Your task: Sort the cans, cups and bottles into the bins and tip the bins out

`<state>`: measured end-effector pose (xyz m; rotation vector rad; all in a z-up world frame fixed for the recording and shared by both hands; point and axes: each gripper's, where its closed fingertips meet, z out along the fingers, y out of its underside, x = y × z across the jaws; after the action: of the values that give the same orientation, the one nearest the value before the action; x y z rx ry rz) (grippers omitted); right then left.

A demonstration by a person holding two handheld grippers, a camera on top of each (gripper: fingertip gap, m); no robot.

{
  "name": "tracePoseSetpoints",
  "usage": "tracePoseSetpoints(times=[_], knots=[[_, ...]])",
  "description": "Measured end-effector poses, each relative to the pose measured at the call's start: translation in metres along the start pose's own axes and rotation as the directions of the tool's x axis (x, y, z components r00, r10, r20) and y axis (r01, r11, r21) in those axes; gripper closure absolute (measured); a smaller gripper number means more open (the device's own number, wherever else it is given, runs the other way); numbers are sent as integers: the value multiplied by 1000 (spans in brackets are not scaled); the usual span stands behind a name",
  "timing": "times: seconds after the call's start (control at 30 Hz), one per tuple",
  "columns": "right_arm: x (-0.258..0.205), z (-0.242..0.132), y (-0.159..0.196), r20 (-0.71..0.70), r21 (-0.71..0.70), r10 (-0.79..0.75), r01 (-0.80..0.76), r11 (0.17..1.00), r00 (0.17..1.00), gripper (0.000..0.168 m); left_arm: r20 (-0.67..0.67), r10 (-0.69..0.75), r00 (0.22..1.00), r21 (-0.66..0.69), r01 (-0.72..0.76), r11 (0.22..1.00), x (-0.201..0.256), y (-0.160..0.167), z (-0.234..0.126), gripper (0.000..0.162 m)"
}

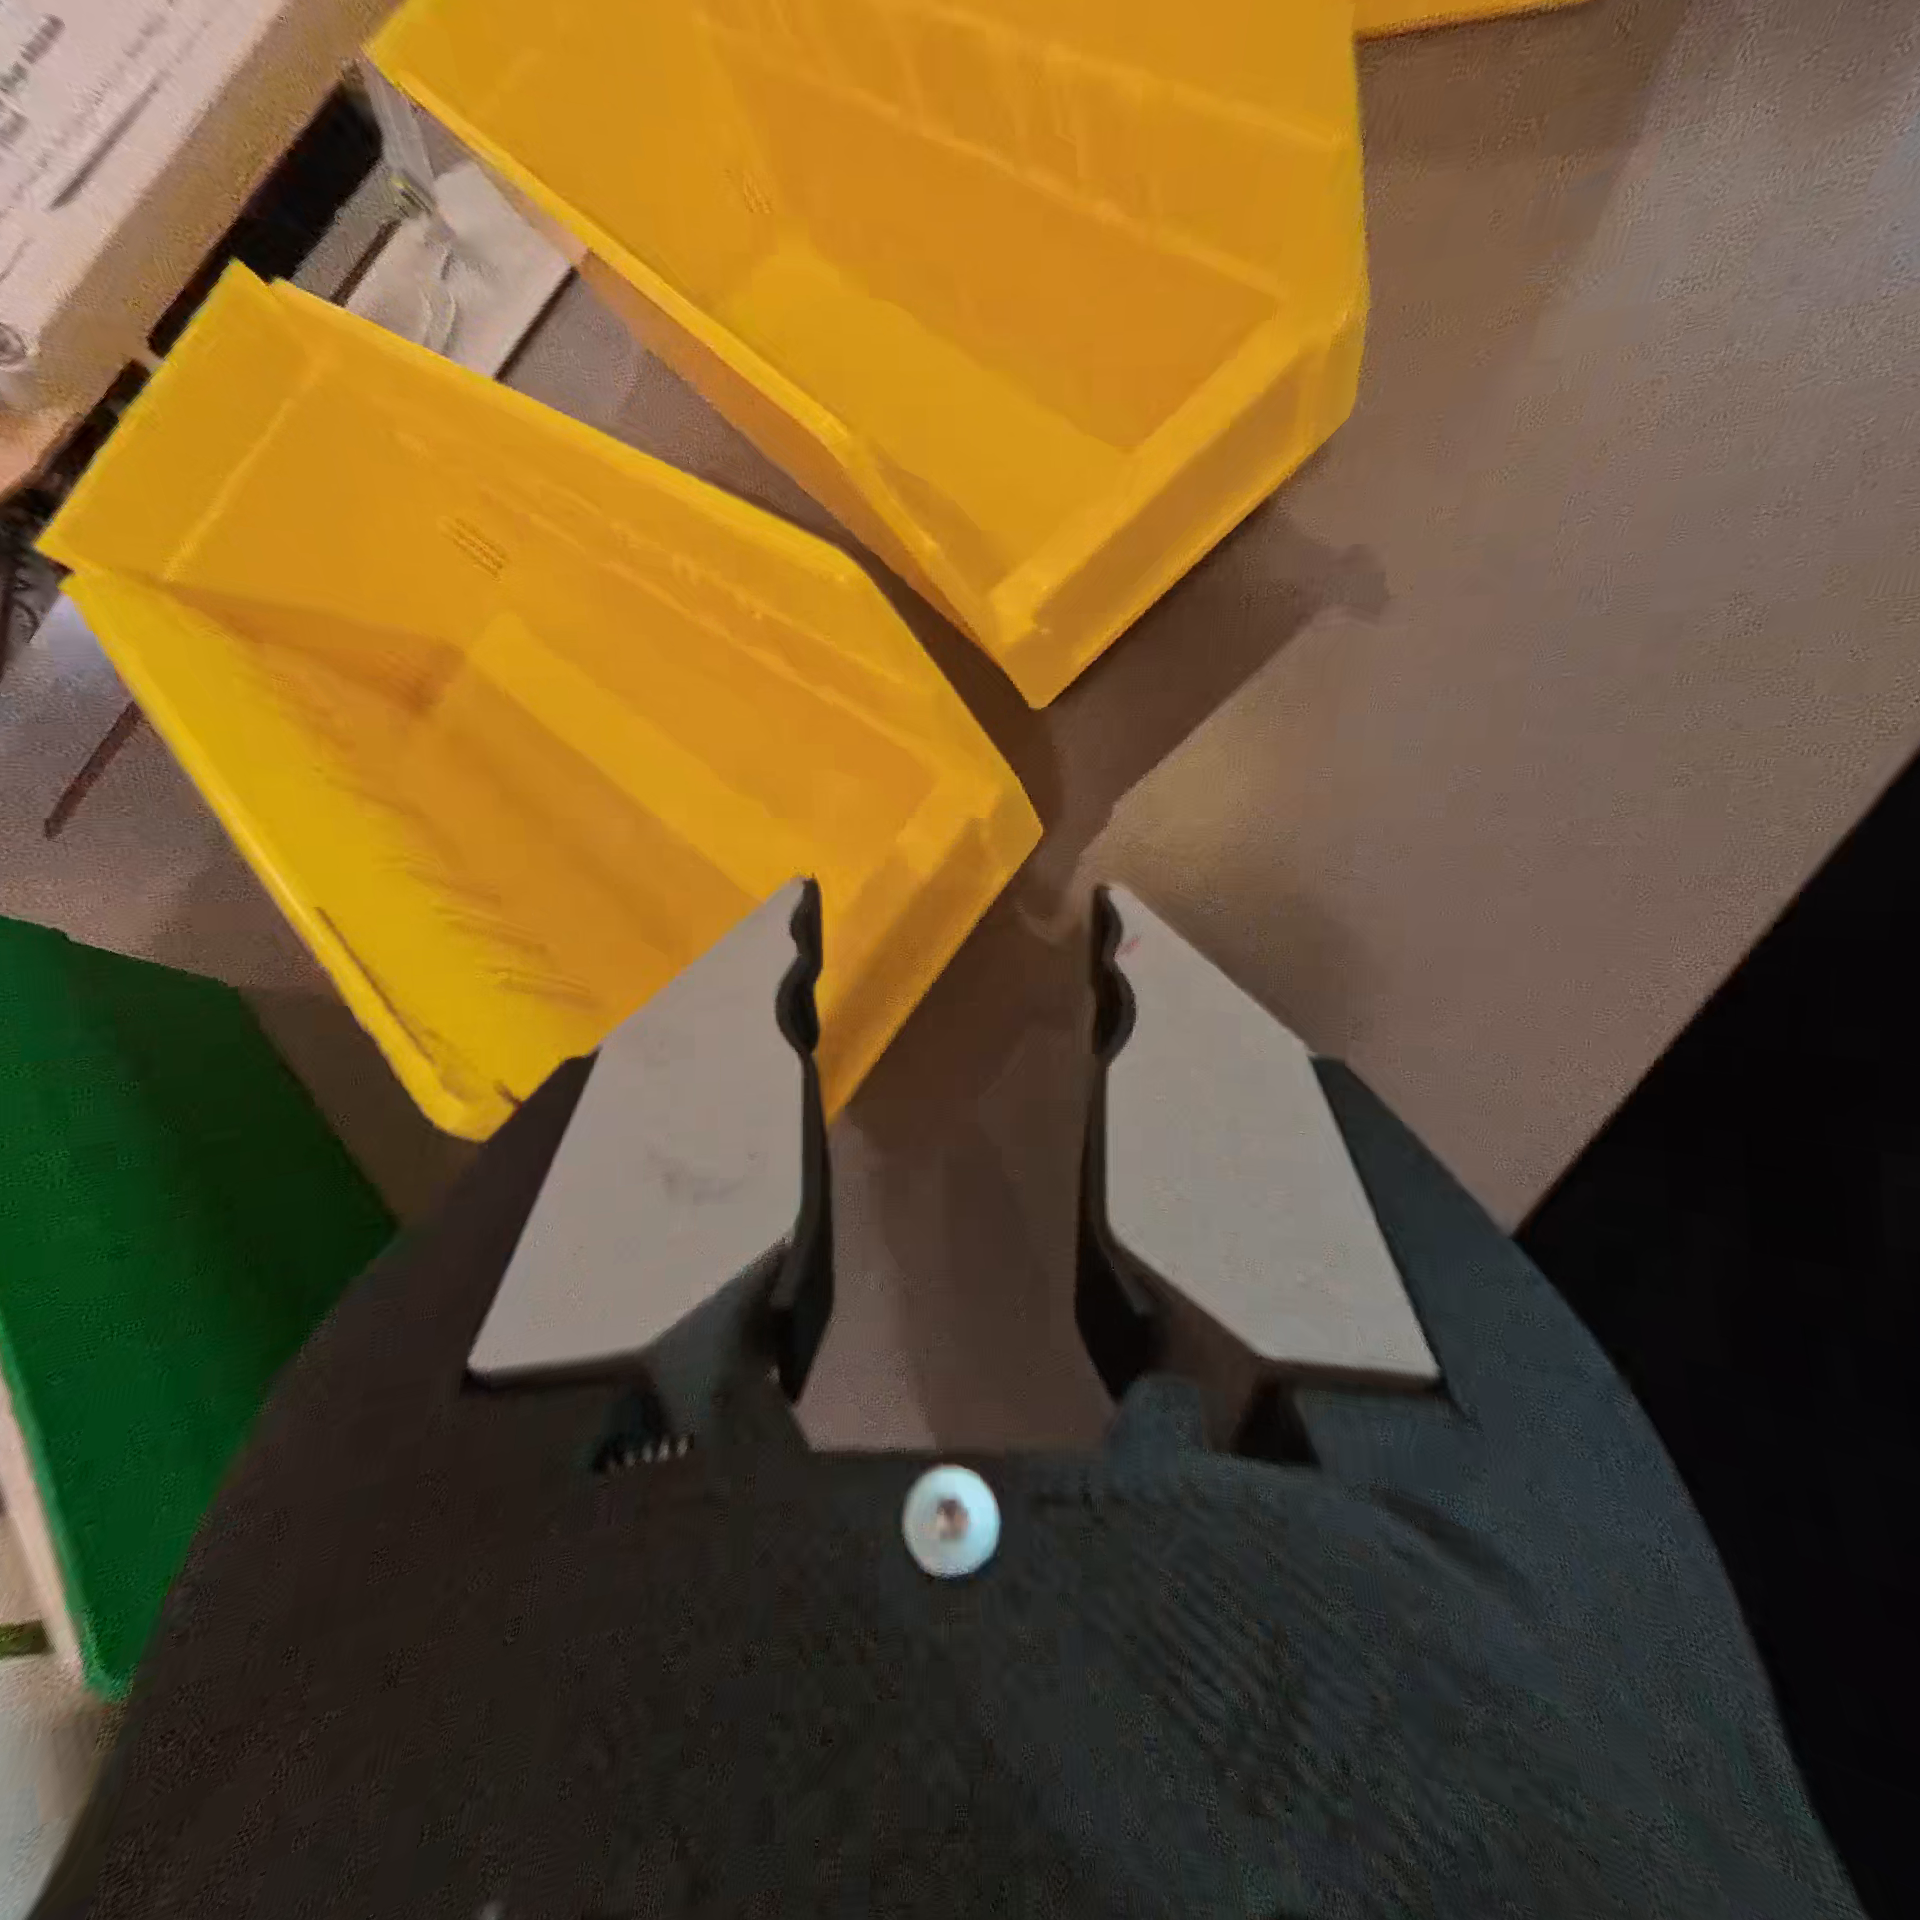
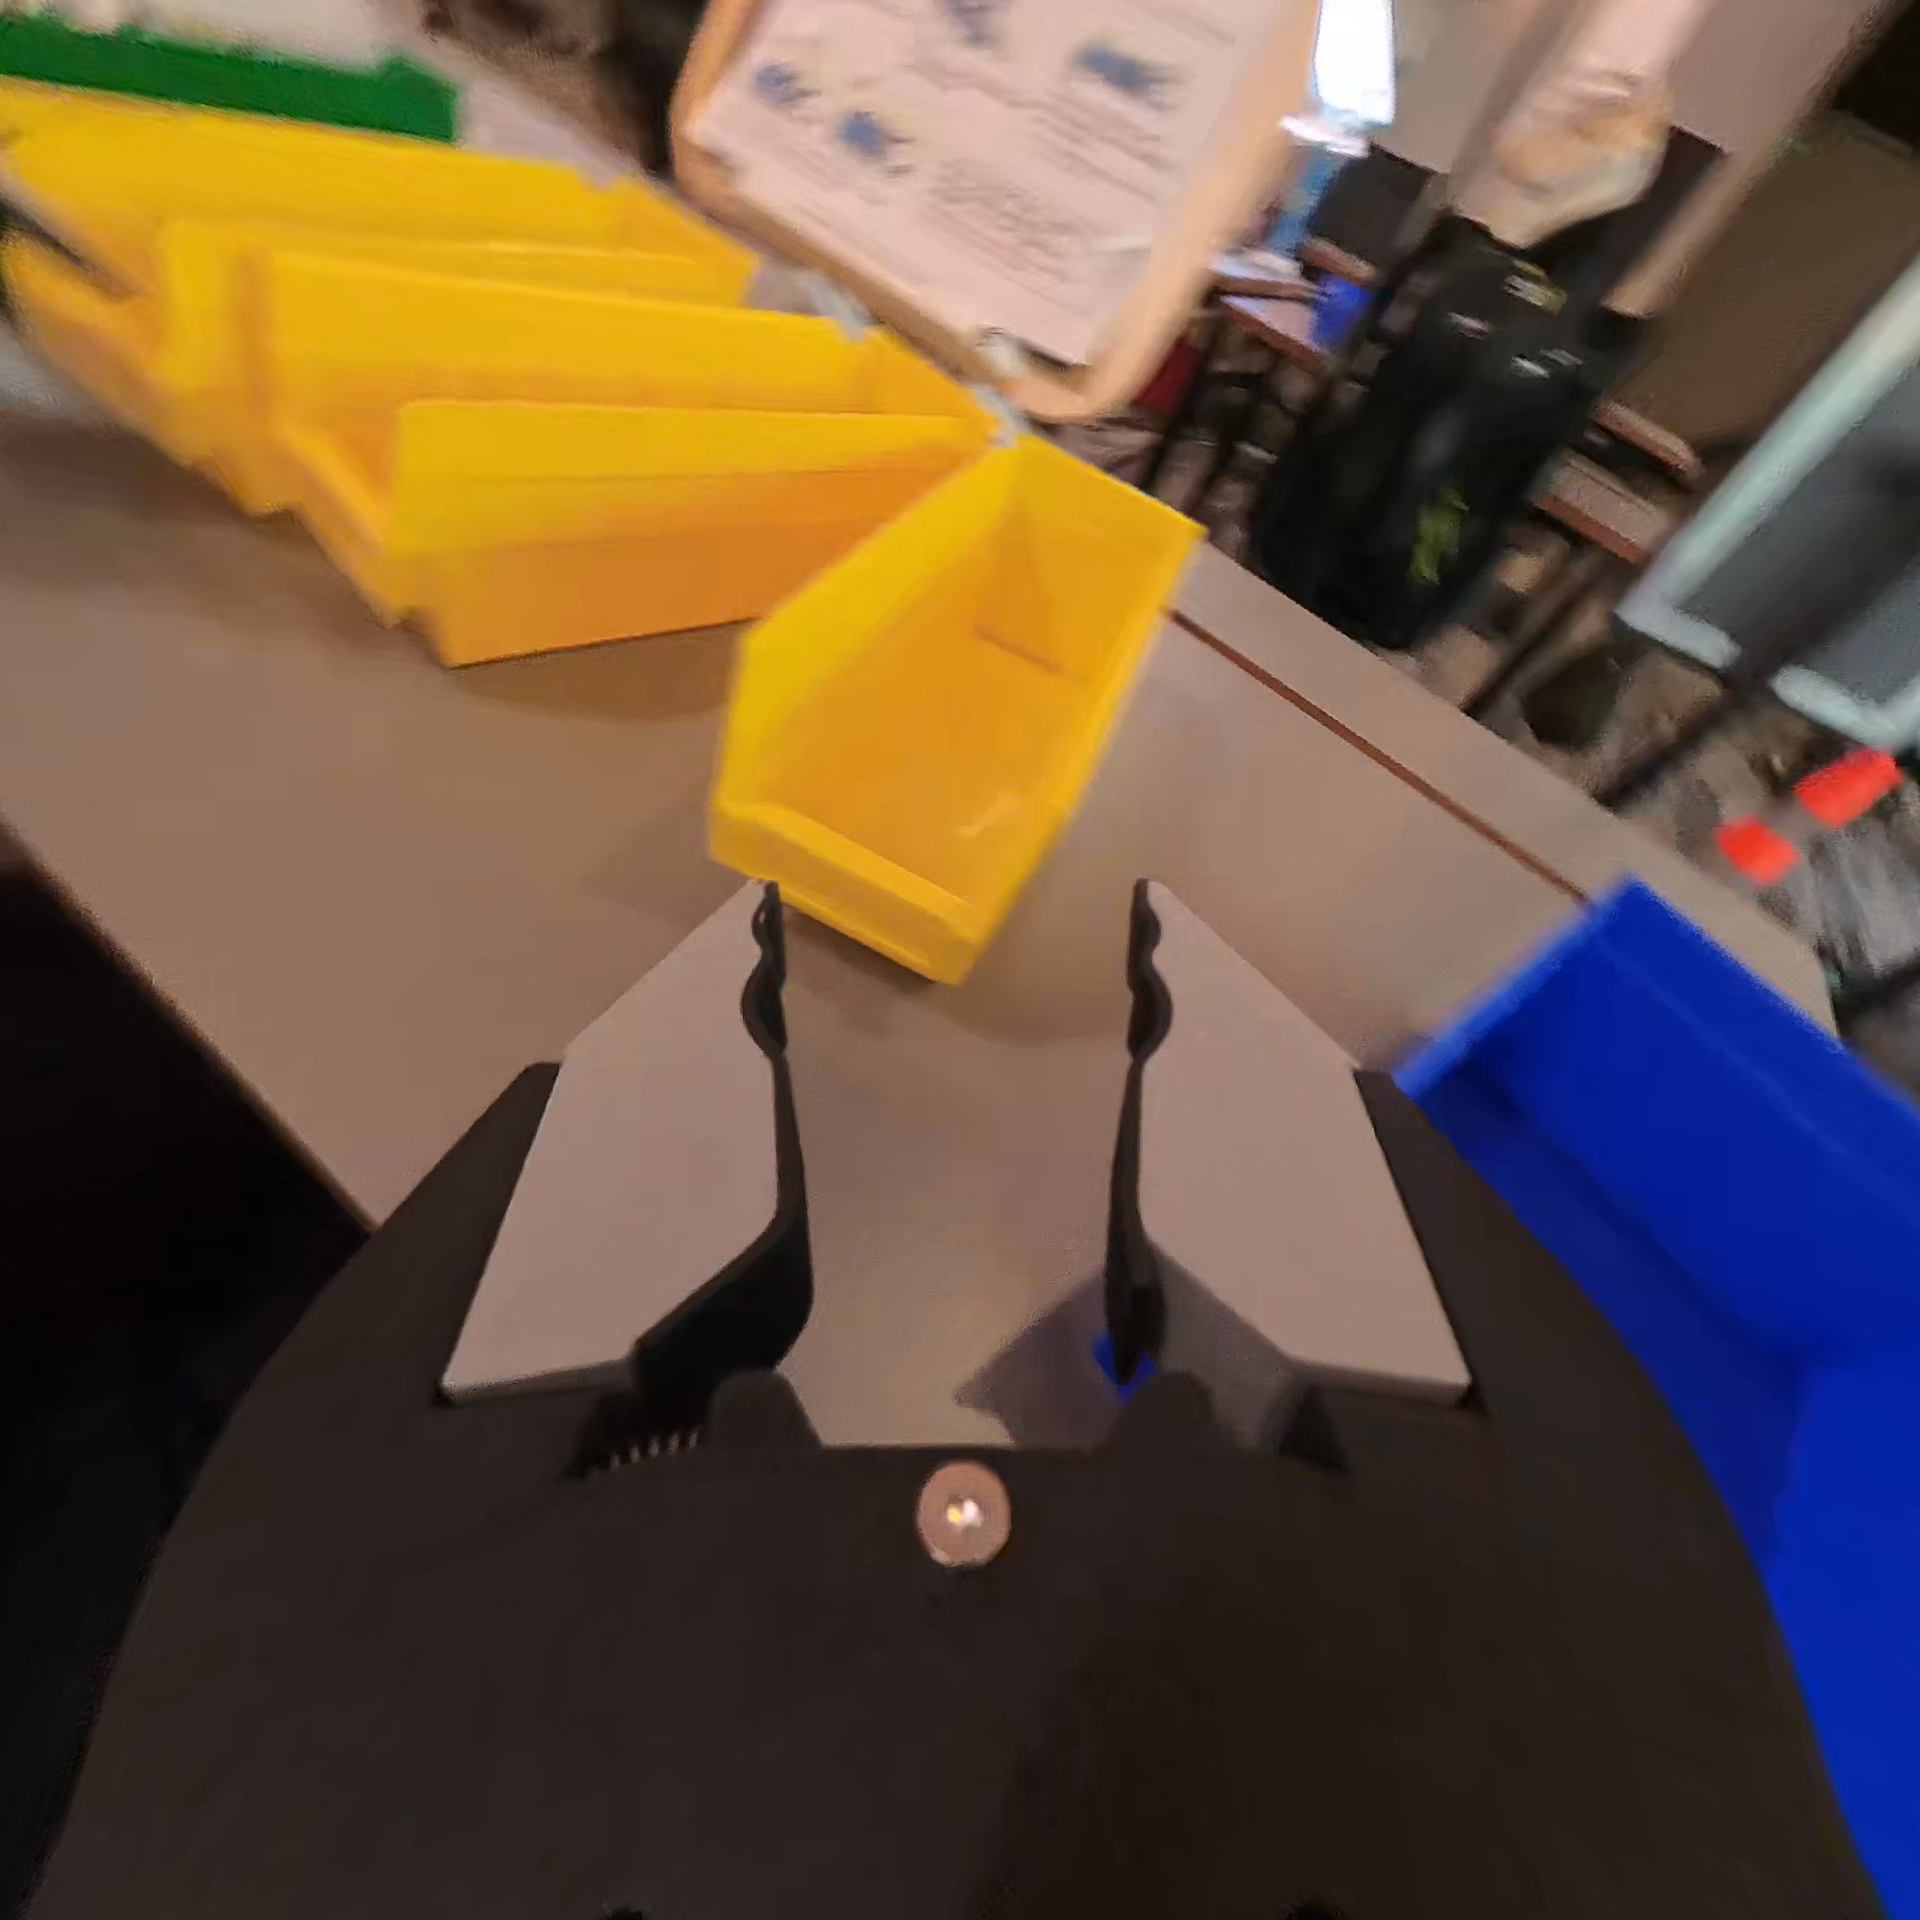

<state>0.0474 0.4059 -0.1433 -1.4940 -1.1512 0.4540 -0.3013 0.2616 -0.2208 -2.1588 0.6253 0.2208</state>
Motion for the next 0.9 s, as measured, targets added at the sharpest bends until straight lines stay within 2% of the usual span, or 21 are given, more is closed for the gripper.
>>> tracePoseSetpoints(times=[0.1,0.17,0.3,0.37,0.43,0.53,0.67,0.8,0.9], knots=[[-38,38,-8,160,-65,-214,227,972,964,107,-9,162,987,-103,-163,981,-6,12,20,122],[-47,68,5,272,-160,-294,345,925,916,107,-69,154,986,-84,-160,984,-5,10,33,127],[-45,110,41,468,-370,-245,440,818,849,113,-160,58,985,-132,-80,988,-12,9,39,128],[-46,117,62,526,-448,-224,491,747,820,134,-163,31,986,-166,-58,984,-13,9,40,128],[-43,123,76,493,-546,-185,468,695,850,129,-143,-35,989,-208,4,978,-14,10,40,128],[-46,121,77,360,-650,-83,313,693,929,127,-97,-79,992,-225,55,973,-16,10,43,128],[-54,115,75,204,-683,-64,189,706,977,130,-75,-32,997,-189,18,982,-18,9,47,129],[-58,101,74,132,-686,-38,119,718,990,130,-78,-23,997,-198,7,980,-19,16,41,128],[-55,87,49,30,-629,10,11,777,1000,124,-71,-31,997,-215,16,977,-23,24,35,127]])
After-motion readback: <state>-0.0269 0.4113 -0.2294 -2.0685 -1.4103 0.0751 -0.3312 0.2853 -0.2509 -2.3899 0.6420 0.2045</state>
